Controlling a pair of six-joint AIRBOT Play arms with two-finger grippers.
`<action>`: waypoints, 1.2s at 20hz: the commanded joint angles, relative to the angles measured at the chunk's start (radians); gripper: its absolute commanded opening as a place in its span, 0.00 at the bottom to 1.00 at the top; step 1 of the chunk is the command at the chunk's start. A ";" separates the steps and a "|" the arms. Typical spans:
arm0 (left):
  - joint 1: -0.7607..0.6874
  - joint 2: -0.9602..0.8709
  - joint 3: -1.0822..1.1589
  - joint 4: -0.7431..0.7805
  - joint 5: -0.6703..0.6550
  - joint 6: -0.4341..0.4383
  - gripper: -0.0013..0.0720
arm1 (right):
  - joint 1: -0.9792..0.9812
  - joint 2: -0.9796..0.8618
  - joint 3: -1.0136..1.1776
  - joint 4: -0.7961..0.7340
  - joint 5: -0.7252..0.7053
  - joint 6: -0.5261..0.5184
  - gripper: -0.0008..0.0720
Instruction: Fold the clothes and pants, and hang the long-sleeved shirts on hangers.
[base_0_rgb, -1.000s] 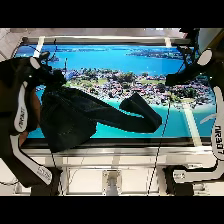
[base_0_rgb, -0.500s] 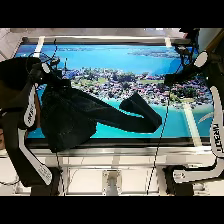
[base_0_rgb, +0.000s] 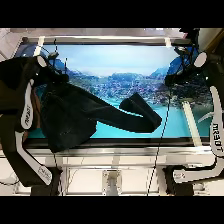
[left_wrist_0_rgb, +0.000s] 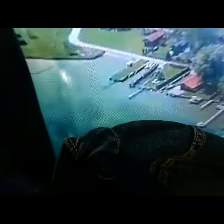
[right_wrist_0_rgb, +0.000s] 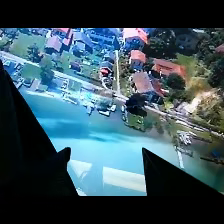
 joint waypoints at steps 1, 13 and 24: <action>0.010 0.113 0.014 0.017 -0.028 0.007 0.07 | 0.002 -0.052 -0.002 0.079 0.000 -0.021 0.73; 0.010 0.237 0.012 0.080 -0.184 -0.014 0.07 | 0.361 -0.265 0.004 0.192 -0.159 -0.257 0.73; 0.014 0.263 0.014 0.095 -0.174 -0.017 0.07 | 0.314 -0.301 0.131 -0.073 -0.035 -0.166 0.04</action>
